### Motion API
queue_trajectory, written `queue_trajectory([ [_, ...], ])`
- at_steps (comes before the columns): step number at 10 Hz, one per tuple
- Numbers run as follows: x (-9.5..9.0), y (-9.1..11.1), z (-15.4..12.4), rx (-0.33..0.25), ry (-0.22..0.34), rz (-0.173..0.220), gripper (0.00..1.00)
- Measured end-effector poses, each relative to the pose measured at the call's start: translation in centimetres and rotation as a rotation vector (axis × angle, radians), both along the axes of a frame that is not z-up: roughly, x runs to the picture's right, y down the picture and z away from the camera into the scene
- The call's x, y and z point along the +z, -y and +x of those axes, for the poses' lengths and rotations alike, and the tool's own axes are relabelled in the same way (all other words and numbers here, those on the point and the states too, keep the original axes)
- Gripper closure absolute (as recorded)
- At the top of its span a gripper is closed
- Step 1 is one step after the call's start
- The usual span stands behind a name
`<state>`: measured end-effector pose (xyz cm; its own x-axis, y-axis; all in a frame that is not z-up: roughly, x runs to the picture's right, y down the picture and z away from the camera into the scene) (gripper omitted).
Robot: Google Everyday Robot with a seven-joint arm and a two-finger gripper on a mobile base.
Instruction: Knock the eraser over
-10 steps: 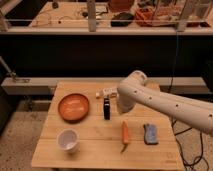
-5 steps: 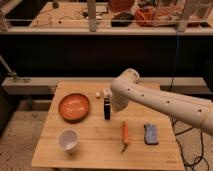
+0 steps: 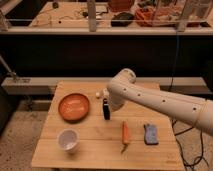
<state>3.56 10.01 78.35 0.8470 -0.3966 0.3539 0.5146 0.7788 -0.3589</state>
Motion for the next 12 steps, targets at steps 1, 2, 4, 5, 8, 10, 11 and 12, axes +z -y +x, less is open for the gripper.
queue_trajectory([
  [1, 0.0, 0.0, -0.2, 0.001, 0.004, 0.001, 1.0],
  [2, 0.1, 0.0, -0.4, 0.0, 0.008, 0.003, 1.0],
  [4, 0.3, -0.1, -0.9, -0.005, 0.02, 0.004, 1.0],
  [5, 0.4, -0.1, -1.0, -0.005, 0.023, 0.005, 1.0],
  [8, 0.4, -0.2, -1.8, -0.013, 0.044, 0.009, 1.0],
  [10, 0.3, -0.2, -2.6, -0.018, 0.058, 0.008, 1.0],
  [11, 0.4, -0.1, -2.5, -0.019, 0.059, 0.009, 1.0],
  [12, 0.6, -0.2, -2.6, -0.02, 0.061, 0.007, 1.0],
])
